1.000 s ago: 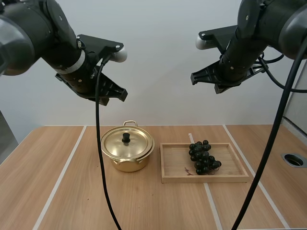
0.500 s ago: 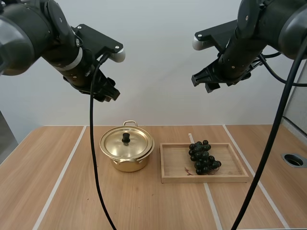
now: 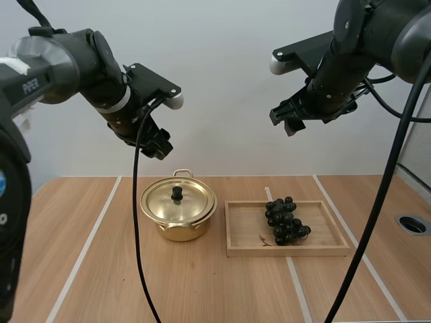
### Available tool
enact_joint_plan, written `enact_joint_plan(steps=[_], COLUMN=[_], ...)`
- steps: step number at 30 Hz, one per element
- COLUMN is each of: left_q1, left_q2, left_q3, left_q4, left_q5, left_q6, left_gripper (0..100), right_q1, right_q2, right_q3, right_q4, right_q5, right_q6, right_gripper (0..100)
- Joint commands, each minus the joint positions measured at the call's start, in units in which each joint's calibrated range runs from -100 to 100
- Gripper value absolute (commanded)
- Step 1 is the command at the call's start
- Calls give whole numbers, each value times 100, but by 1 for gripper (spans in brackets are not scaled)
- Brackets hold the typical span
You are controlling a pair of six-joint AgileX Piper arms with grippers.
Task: Open the pot, put the grape inside, and close it
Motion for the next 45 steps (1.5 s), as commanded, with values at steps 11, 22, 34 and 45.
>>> enact_joint_plan(steps=[11,22,34,45], left_q1=[-672,-772,-772,-772], left_q2=[810,1482,2016,2215], left_q3=[-44,-44,-44,-44], left_q4=[-281,587,562,664], left_q5=[-518,-835,-815,-472], left_q6=[-114,-641,-674,-784], left_gripper=[100,100,100,100], right_q1=[8,8,8,8], right_q2=[-25,-25,-25,-25], right_q3=[7,7,7,7], right_q4=[229,229,229,229], right_q5=[21,41,26,7], right_q6=[-50,-61,-59,-59], right_gripper=[100,100,100,100])
